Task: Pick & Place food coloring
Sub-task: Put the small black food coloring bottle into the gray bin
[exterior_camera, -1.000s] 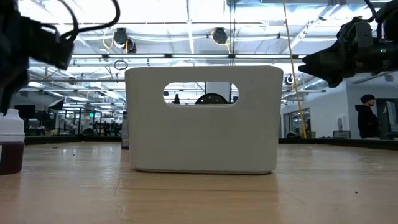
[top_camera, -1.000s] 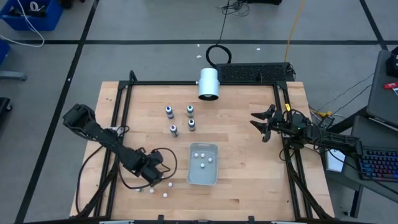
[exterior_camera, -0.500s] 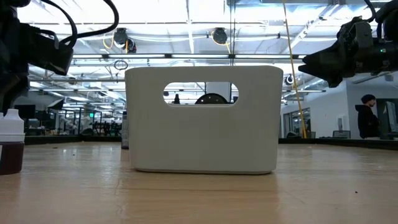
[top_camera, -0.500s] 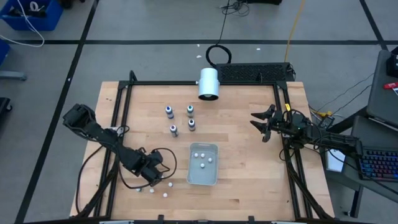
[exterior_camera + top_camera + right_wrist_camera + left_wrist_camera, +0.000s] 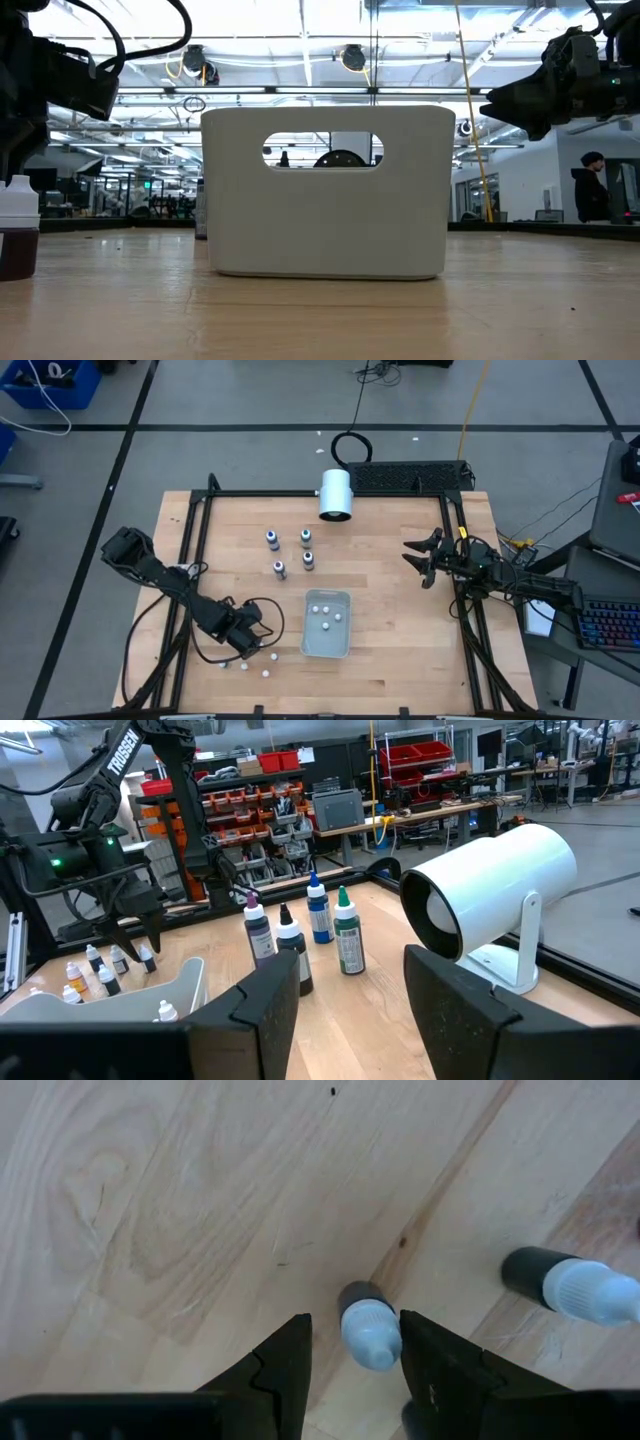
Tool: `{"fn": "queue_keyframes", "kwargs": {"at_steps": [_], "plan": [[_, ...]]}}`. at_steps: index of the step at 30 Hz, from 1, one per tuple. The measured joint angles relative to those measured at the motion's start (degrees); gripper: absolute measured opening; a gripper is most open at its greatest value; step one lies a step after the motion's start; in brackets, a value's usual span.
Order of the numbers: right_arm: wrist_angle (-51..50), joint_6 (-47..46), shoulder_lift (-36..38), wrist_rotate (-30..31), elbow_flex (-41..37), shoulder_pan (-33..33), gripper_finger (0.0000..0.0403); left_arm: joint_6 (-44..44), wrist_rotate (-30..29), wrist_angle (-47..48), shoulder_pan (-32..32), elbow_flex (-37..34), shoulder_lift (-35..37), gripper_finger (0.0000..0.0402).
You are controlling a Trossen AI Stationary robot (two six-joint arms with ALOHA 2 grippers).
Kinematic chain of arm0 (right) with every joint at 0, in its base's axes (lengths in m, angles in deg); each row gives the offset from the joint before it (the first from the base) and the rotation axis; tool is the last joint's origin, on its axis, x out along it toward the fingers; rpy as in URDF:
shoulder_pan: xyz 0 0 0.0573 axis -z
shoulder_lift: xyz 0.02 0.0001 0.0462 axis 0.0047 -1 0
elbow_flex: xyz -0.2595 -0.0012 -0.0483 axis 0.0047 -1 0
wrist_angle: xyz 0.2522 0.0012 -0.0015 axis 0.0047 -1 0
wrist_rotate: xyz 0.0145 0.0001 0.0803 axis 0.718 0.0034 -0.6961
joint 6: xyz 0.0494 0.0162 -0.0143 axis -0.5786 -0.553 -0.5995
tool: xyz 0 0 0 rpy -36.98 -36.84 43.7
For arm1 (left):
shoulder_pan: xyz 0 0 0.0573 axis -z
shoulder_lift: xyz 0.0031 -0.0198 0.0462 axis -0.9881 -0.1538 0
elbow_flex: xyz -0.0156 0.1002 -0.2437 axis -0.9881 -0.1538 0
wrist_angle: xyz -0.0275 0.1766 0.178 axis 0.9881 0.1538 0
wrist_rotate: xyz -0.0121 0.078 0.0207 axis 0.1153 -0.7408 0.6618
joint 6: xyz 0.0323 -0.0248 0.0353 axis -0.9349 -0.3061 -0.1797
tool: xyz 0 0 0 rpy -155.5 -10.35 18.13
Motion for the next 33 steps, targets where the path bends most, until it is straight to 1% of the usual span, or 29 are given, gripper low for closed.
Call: {"fn": "queue_keyframes", "kwargs": {"at_steps": [33], "plan": [[0.0,0.0,0.0,0.0,0.0,0.0,0.0169,-2.6,-0.2,-0.2,0.0,0.0,0.0,0.0150]]}}
